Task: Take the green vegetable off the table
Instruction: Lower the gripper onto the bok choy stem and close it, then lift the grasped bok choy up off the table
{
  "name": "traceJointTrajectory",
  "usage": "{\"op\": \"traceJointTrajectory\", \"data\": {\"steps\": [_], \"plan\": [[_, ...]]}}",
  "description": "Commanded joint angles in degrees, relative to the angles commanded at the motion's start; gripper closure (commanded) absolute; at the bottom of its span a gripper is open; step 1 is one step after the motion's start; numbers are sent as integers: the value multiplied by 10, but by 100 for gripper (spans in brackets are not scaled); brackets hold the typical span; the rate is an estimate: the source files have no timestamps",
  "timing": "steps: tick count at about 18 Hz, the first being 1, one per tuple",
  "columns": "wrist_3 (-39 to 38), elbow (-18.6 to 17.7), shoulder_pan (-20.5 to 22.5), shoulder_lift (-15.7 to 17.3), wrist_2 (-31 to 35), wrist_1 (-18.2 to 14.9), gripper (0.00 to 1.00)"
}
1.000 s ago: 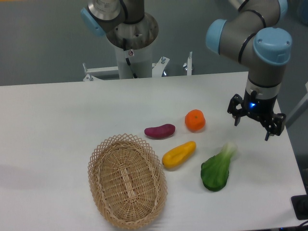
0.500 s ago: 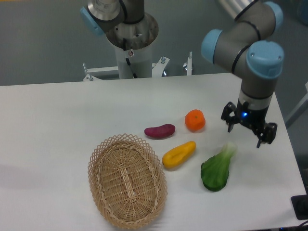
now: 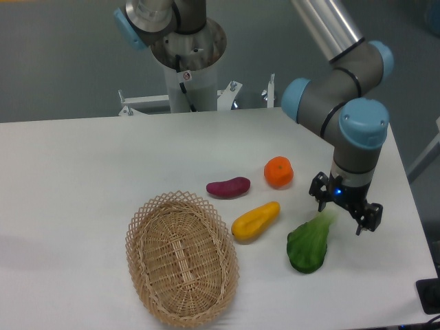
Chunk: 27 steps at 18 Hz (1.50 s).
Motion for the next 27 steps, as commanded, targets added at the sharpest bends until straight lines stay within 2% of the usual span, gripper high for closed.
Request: {"op": "traceJointTrajectory", "data": {"steps": [7, 10, 13, 15, 23, 24, 27], "plan": [[13, -29, -1, 0, 52, 3, 0], [6, -41, -2, -1, 55, 5, 0], [5, -50, -14, -9, 59, 35, 0], [4, -62, -15, -10, 62, 44, 0], [6, -66, -15, -11, 62, 57, 0], [6, -66, -15, -11, 62, 61, 4], [8, -73, -15, -11, 61, 76, 39]]}}
